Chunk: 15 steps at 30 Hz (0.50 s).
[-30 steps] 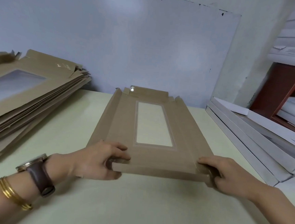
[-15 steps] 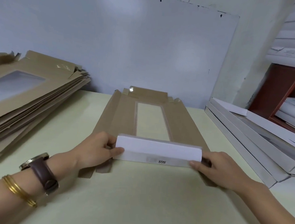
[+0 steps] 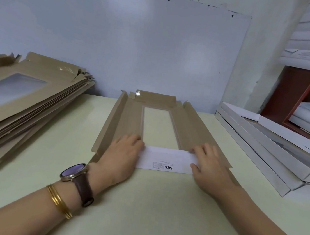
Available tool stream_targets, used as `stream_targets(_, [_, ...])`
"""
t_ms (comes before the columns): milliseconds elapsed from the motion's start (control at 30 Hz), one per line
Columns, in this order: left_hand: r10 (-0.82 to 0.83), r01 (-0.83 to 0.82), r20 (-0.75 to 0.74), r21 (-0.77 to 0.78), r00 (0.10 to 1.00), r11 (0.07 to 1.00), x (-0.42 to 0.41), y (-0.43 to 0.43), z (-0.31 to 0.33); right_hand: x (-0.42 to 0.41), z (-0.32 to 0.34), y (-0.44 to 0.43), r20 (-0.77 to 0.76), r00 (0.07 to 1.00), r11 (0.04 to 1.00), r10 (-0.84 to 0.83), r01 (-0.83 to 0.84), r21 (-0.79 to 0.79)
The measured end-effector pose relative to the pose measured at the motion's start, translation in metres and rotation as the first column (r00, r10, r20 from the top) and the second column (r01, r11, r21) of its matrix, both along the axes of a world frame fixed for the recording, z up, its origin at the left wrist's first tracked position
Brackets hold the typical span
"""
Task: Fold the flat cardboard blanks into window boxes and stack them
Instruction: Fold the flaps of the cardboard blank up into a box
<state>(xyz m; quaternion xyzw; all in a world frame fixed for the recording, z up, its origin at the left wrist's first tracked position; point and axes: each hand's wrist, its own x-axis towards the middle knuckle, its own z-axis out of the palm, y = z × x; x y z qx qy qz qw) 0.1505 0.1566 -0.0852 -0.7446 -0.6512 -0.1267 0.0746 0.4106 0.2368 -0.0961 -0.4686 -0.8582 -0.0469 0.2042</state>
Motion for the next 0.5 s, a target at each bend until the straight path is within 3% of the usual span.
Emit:
stream_targets(100, [-0.104,0.095,-0.082,-0.11,0.991,0.989,0.016,0.01,-0.005,-0.023,0.0,-0.004,0.062,0.988,0.988,0.138,-0.134,-0.071])
stream_targets(233, [-0.142,0.136,-0.012,-0.223,0.99,0.965,0.034,0.018,-0.013,-0.058,-0.005,-0.016,-0.011,0.967,0.939,0.255,-0.25,-0.236])
stream_targets(333, [-0.122,0.119,0.01,-0.318,0.992,0.94,0.036,0.019,-0.019,-0.072,-0.011,-0.021,0.025,0.97,0.891,0.242,-0.212,-0.403])
stream_targets(500, [-0.072,0.066,-0.006,-0.325,0.997,0.943,0.035,0.019,-0.025,-0.067,-0.012,-0.023,0.13,0.966,0.887,0.222,-0.144,-0.439])
